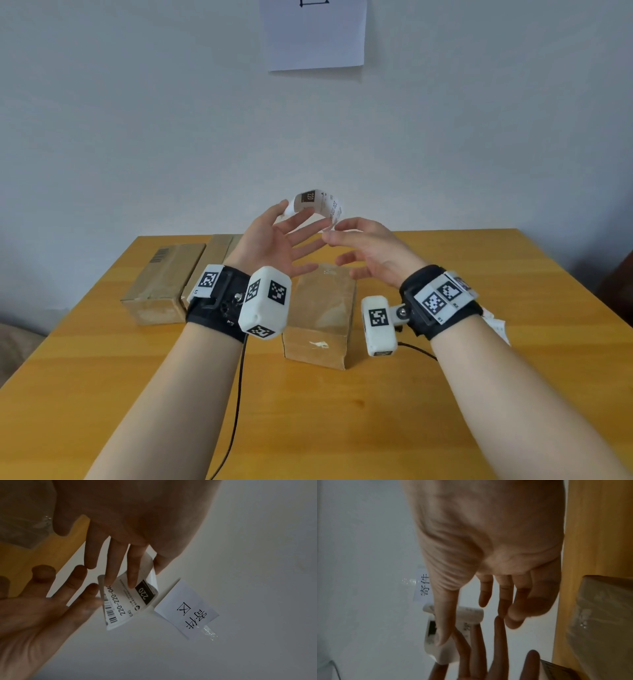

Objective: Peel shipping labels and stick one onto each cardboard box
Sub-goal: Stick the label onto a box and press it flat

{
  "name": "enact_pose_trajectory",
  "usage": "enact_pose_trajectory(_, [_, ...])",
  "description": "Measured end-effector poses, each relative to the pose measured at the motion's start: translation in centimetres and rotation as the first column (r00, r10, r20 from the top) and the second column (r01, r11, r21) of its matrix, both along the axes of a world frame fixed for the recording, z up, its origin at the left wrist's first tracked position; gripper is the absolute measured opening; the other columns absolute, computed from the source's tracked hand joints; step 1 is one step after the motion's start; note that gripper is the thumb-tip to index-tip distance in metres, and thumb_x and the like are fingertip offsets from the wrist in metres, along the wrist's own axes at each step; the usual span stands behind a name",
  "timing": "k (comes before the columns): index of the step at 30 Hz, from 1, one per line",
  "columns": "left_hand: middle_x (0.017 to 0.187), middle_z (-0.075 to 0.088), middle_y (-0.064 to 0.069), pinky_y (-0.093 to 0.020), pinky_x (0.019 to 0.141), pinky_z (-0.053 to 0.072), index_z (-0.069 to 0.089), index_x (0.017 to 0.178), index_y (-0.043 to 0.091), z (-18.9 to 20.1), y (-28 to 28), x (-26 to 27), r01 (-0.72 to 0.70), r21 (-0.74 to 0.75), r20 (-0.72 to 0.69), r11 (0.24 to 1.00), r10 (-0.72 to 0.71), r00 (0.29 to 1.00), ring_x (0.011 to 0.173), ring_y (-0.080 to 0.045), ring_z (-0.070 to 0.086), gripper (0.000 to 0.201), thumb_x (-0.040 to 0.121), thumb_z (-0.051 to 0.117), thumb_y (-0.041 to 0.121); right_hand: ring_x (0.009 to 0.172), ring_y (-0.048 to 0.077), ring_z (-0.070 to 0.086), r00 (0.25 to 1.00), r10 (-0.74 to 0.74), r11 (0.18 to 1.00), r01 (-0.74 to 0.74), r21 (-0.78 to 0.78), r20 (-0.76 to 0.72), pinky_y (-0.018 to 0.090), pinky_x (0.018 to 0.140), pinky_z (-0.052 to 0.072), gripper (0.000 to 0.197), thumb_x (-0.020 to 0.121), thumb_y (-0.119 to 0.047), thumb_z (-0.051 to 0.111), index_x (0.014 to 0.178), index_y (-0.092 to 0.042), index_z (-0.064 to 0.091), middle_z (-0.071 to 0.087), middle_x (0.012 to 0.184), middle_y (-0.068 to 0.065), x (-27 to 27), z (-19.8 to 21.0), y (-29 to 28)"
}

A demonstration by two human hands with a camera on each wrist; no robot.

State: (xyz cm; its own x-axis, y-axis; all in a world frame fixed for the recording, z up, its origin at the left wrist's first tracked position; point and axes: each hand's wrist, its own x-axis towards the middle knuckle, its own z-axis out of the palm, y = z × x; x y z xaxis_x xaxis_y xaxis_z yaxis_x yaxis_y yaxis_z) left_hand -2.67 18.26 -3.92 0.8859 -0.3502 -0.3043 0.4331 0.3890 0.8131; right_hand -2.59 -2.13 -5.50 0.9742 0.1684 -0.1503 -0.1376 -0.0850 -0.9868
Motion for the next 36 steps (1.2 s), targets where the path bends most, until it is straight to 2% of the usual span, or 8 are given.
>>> enact_pose_trajectory(7, [0.132,0.075,-0.007,-0.062,0.122,0.03,0.072,0.123,0.024,-0.6,0.2,-0.1,0.028,0.047,-0.021,0.999,-0.027,0.999,0.131,-0.033,0.064,0.049,0.107,0.041,0.058,0.072,0.014,0.068,0.98,-0.157,0.987,0.154,0.035,0.123,0.03,0.053,0.051,0.038,0.083,-0.038,0.086,0.111,-0.018,0.07,0.074,0.1,-0.004,0.8,-1.2,1.1])
enact_pose_trajectory(13, [0.135,0.073,-0.007,-0.06,0.121,0.034,0.067,0.131,0.022,-1.1,0.5,-0.2,0.115,0.057,-0.069,0.992,-0.111,0.991,0.132,-0.033,0.065,0.056,0.105,0.04,0.064,0.07,0.015,0.065,0.95,-0.293,0.942,0.268,0.203,0.105,0.029,0.053,0.051,0.022,0.093,-0.028,0.076,0.113,-0.018,0.076,0.076,0.107,0.005,1.5,-1.2,0.0])
enact_pose_trajectory(21, [0.131,0.073,-0.011,-0.055,0.096,0.056,0.057,0.136,0.013,-3.0,1.3,0.2,-0.018,0.102,-0.214,0.995,0.039,0.976,0.12,-0.035,0.071,0.071,0.093,0.064,0.069,0.081,0.02,0.07,0.901,-0.392,0.91,0.349,0.224,0.188,0.035,0.061,0.059,0.017,0.094,-0.019,0.077,0.106,-0.009,0.072,0.076,0.11,0.009,2.2,-0.4,-1.1])
enact_pose_trajectory(25, [0.131,0.07,-0.007,-0.045,0.08,0.055,0.063,0.128,0.016,-3.6,2.0,0.1,-0.153,0.182,-0.199,0.971,0.189,0.962,0.11,-0.031,0.069,0.049,0.098,0.066,0.055,0.076,0.019,0.071,0.938,-0.302,0.953,0.298,0.052,0.169,0.032,0.056,0.059,0.006,0.1,-0.016,0.067,0.103,-0.013,0.071,0.074,0.099,0.005,2.3,-0.2,-1.6])
enact_pose_trajectory(28, [0.142,0.064,-0.002,-0.037,0.068,0.047,0.06,0.141,0.017,-4.7,2.4,0.2,-0.216,0.311,-0.119,0.926,0.263,0.957,0.095,-0.019,0.066,0.042,0.104,0.063,0.037,0.071,0.017,0.071,0.967,-0.222,0.966,0.236,-0.108,0.127,0.033,0.059,0.061,0.016,0.095,-0.017,0.074,0.111,-0.015,0.072,0.077,0.101,0.007,2.3,-0.7,-1.7])
enact_pose_trajectory(31, [0.134,0.064,-0.001,-0.04,0.067,0.044,0.061,0.135,0.018,-5.9,2.5,-0.3,-0.139,0.385,-0.146,0.912,0.209,0.967,0.096,-0.02,0.064,0.033,0.105,0.059,0.032,0.067,0.017,0.068,0.982,-0.167,0.952,0.185,-0.245,0.09,0.031,0.057,0.058,0.02,0.092,-0.019,0.078,0.111,-0.017,0.073,0.077,0.097,0.004,2.4,-1.8,-1.4])
enact_pose_trajectory(34, [0.127,0.067,-0.005,-0.044,0.071,0.056,0.065,0.12,0.015,-7.2,2.3,-0.7,-0.067,0.358,-0.214,0.931,0.152,0.965,0.101,-0.026,0.067,0.022,0.103,0.062,0.029,0.065,0.016,0.067,0.993,-0.107,0.925,0.114,-0.364,0.04,0.029,0.054,0.053,0.015,0.094,-0.02,0.076,0.108,-0.018,0.072,0.076,0.096,0.004,2.2,-2.9,-1.1])
enact_pose_trajectory(36, [0.127,0.064,-0.005,-0.038,0.058,0.062,0.062,0.121,0.013,-7.5,2.0,-0.9,-0.045,0.331,-0.23,0.943,0.127,0.965,0.099,-0.024,0.066,0.022,0.103,0.061,0.025,0.065,0.015,0.066,0.995,-0.095,0.906,0.096,-0.413,0.021,0.028,0.054,0.052,0.012,0.096,-0.021,0.073,0.108,-0.019,0.07,0.075,0.093,0.004,2.2,-3.5,-0.9])
